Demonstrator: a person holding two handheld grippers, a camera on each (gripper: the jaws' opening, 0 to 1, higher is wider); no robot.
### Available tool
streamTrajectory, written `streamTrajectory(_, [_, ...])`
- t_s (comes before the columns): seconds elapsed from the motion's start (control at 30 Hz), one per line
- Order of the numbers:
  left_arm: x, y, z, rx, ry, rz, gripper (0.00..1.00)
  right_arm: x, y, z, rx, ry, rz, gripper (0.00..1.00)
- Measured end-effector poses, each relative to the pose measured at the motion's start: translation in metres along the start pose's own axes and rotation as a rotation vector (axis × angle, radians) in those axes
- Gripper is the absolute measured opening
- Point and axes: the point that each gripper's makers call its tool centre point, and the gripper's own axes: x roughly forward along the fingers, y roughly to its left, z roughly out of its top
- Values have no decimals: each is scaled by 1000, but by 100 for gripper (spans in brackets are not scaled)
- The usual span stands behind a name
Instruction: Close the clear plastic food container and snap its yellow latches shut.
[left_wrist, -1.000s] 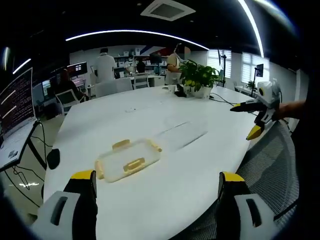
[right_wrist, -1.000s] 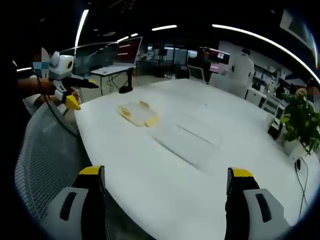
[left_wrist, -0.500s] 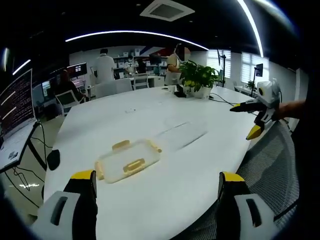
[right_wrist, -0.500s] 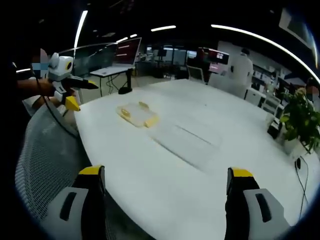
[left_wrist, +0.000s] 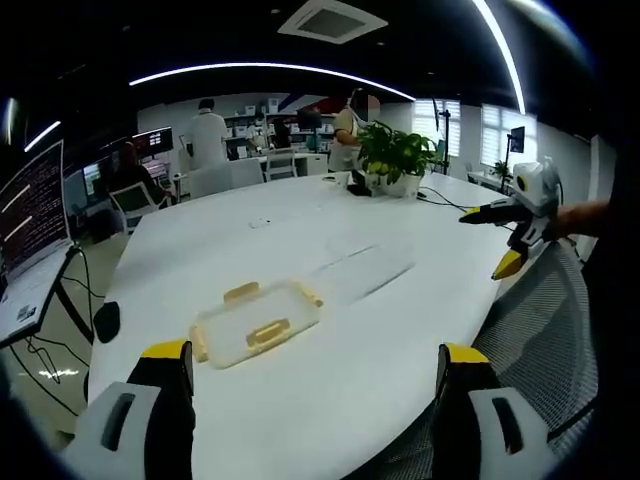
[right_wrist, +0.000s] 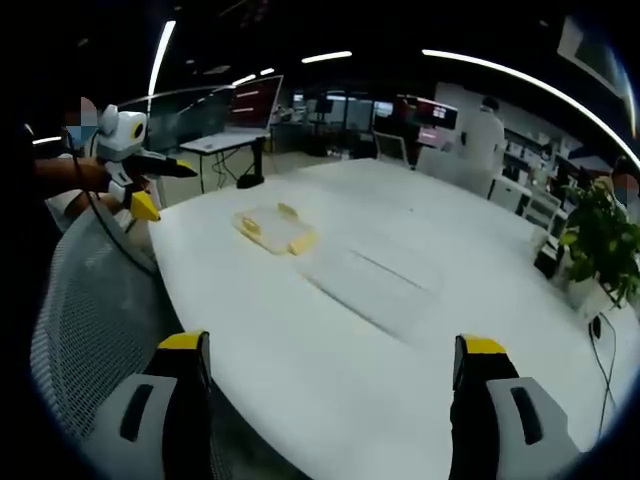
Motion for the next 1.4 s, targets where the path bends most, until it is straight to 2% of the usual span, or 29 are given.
streamTrajectory(1.4, [-1,-1,4,12,-3,-10,99,-2,-2,1,3,2,4,97])
